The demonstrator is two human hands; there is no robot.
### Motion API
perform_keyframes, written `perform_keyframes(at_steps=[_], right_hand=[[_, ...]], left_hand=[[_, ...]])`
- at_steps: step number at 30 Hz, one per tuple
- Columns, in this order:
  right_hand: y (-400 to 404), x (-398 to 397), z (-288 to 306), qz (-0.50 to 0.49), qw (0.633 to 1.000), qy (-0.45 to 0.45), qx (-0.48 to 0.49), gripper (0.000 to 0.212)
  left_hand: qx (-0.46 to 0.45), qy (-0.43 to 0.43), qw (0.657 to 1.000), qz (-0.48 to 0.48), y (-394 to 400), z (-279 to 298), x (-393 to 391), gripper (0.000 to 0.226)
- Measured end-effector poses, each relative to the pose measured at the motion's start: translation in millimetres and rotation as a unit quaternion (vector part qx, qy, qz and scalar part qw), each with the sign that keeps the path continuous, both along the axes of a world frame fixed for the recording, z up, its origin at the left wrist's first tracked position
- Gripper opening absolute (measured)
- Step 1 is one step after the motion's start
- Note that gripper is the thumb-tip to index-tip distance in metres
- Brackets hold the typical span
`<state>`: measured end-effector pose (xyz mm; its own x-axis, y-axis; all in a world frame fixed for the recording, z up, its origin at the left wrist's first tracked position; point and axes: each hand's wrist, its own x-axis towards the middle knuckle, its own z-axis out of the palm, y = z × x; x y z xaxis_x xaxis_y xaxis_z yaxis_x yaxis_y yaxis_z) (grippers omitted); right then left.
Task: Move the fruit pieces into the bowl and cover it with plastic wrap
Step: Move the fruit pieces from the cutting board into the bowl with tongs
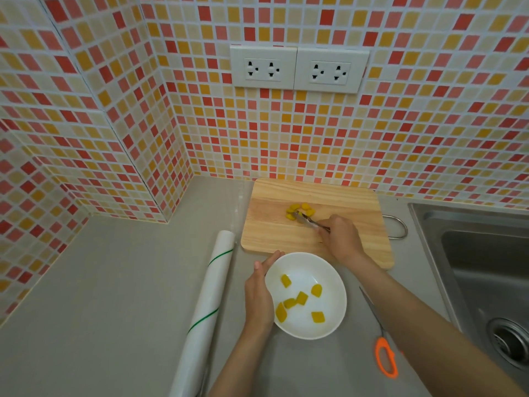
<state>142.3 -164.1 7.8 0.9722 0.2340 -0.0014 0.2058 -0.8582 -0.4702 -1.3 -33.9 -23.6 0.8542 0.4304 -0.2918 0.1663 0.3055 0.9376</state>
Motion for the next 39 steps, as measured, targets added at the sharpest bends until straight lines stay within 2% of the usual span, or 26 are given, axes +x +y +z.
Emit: perform_keyframes(at_steps=[5, 8, 11, 14, 17, 22, 27, 31, 39], right_hand=[[-19.5, -31.6, 21.5, 0.038, 0.995, -0.044, 0.078, 0.023], [-38.6, -66.0, 38.7, 0.094, 0.988, -0.053, 0.114, 0.023], [-55.8, -95.6, 50.8, 0.169, 0.982, -0.005, 0.084, 0.026], [-64.4, -100.1, 50.3, 0.197, 0.979, 0.044, 0.034, 0.031], [-66.9, -89.8, 47.3, 0.171, 0.984, 0.024, 0.038, 0.026], [-62.5, -50.5, 37.3, 0.081, 0.995, -0.012, 0.050, 0.029], [-42.3, -4.6, 10.7, -0.031, 0.999, 0.022, 0.018, 0.020], [-18.9, 17.8, -6.3, -0.053, 0.998, 0.033, 0.008, 0.026], [-9.6, 19.0, -17.9, -0.056, 0.998, -0.025, 0.001, 0.023]], left_hand=[[-0.001, -0.003, 1.000, 0.000, 0.1, 1.1, 0.4, 0.053], [-0.014, -0.004, 1.000, 0.002, 0.1, -0.8, 1.0, 0.053], [-0.020, -0.008, 1.000, 0.004, -0.1, -1.4, 1.6, 0.052], [-0.021, -0.010, 1.000, 0.001, -0.1, -1.4, 1.1, 0.052], [-0.017, -0.018, 1.000, 0.004, 0.0, -1.7, 0.9, 0.052], [-0.024, -0.011, 1.000, 0.004, -0.8, -0.8, 1.7, 0.052], [-0.013, -0.006, 1.000, 0.001, -0.4, 0.0, 0.4, 0.053], [-0.012, -0.003, 1.000, 0.003, -0.8, -1.4, 1.1, 0.054], [-0.012, -0.001, 1.000, 0.005, -0.4, -5.8, 1.7, 0.055]])
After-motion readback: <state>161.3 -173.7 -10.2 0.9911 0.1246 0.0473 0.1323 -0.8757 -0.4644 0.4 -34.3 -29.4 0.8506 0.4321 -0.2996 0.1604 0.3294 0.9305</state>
